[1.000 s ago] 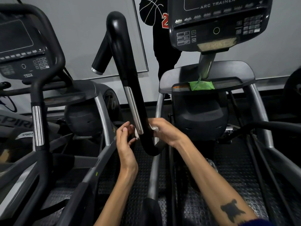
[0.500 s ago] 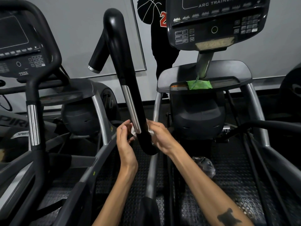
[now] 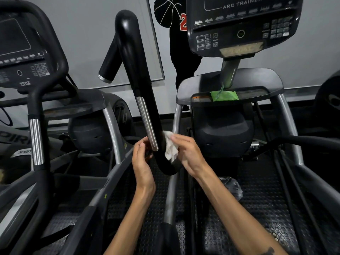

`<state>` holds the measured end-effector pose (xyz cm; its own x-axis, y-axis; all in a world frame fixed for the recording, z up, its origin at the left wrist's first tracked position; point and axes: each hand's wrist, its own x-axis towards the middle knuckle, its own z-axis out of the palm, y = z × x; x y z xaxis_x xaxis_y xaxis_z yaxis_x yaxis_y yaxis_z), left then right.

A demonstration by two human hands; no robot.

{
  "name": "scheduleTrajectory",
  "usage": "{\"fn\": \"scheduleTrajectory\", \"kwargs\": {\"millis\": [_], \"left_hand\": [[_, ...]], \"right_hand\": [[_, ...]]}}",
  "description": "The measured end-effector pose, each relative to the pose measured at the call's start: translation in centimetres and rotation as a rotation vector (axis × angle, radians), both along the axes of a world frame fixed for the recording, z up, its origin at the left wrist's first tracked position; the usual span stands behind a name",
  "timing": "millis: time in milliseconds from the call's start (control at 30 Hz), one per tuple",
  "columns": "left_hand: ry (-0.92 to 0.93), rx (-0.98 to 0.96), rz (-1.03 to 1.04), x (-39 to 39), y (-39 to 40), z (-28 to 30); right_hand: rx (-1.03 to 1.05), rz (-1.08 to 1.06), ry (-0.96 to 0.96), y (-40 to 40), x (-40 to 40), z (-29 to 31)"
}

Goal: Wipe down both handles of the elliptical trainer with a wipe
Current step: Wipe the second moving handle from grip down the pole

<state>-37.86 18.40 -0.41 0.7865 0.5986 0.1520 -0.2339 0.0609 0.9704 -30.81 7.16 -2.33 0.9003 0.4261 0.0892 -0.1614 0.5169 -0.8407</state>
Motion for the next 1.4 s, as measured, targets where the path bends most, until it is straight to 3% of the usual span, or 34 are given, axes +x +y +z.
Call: {"fn": "scheduleTrajectory", "kwargs": {"millis": [133,300,467,633,733,933,1233,1400], "left_hand": [[-0.028,0.011,-0.043,0.0,-0.2,0.0],[-0.022,0.023,-0.033,0.1,-0.2,0.0],[-0.021,0.030,-0.039,0.1,-0.1,-0.1],[-0.015,0.054,-0.030,-0.1,-0.2,0.1],[-0.017,0.051,-0.036,-0.2,-0.1,0.1],[-0.032,0.053,-0.044,-0.3,-0.2,-0.2],[-0.032,0.073,-0.046,-0.5,-0.2,-0.3],[-0.022,0.081,-0.035,-0.4,0.0,-0.5]], "right_hand": [[-0.026,-0.079,-0.090,0.3,-1.6,-0.5],[-0.136,-0.255,-0.072,0.3,-1.8,-0.5],[-0.101,-0.349,-0.174,0.8,-2.7,-0.2],[-0.090,-0.417,-0.093,1.7,-2.4,0.3],[-0.125,-0.494,-0.140,2.4,-3.1,0.3],[-0.136,-0.407,-0.030,2.7,-2.7,0.1],[-0.177,-0.377,-0.047,3.2,-3.3,0.4],[-0.239,-0.530,-0.202,2.9,-5.3,-0.3]]}}
